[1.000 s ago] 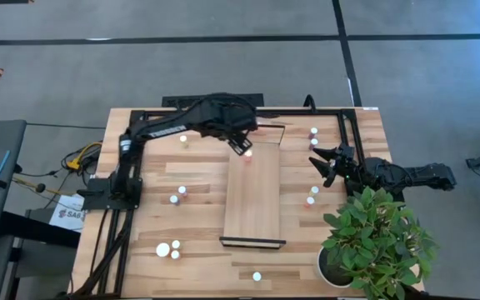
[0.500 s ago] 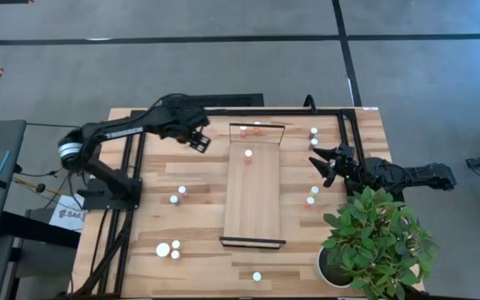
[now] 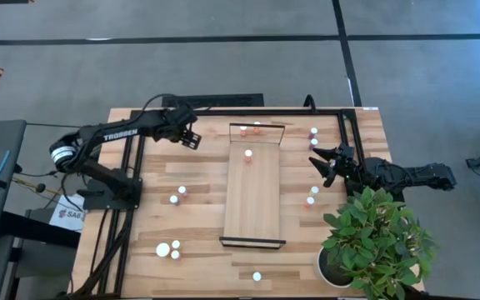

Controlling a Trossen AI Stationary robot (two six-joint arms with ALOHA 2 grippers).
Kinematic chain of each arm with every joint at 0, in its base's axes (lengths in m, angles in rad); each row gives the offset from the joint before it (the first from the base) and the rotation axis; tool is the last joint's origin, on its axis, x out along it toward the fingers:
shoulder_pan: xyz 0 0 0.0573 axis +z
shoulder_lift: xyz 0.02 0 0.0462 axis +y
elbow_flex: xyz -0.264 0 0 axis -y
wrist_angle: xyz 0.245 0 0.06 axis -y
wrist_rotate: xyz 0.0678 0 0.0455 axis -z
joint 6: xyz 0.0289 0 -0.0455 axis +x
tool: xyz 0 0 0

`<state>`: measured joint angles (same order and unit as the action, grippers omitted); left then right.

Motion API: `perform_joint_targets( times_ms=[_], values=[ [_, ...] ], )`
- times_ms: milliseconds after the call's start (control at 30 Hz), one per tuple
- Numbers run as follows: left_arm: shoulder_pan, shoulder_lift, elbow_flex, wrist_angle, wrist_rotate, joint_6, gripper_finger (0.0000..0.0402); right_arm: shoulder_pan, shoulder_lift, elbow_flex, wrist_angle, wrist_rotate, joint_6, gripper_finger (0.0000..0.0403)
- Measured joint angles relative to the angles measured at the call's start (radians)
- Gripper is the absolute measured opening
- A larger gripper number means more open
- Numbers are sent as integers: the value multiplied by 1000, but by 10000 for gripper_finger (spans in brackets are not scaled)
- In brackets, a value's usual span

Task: Pick and place medicine bottles onto shelf by color
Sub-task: Put the yellow pill bottle on the shelf

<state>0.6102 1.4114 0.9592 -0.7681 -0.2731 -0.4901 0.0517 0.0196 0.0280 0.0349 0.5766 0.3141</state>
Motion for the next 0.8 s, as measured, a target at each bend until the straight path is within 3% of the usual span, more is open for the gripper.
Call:
perform_joint_targets(
  times_ms=[400,600,800],
  values=[
    [29,128,0,87,29,-74,207,0,0,0,0,0,0,251],
    [29,143,3,87,-1,-105,207,0,0,0,0,0,0,251],
    [28,146,0,79,53,-115,207,0,0,0,0,0,0,251]
  ],
)
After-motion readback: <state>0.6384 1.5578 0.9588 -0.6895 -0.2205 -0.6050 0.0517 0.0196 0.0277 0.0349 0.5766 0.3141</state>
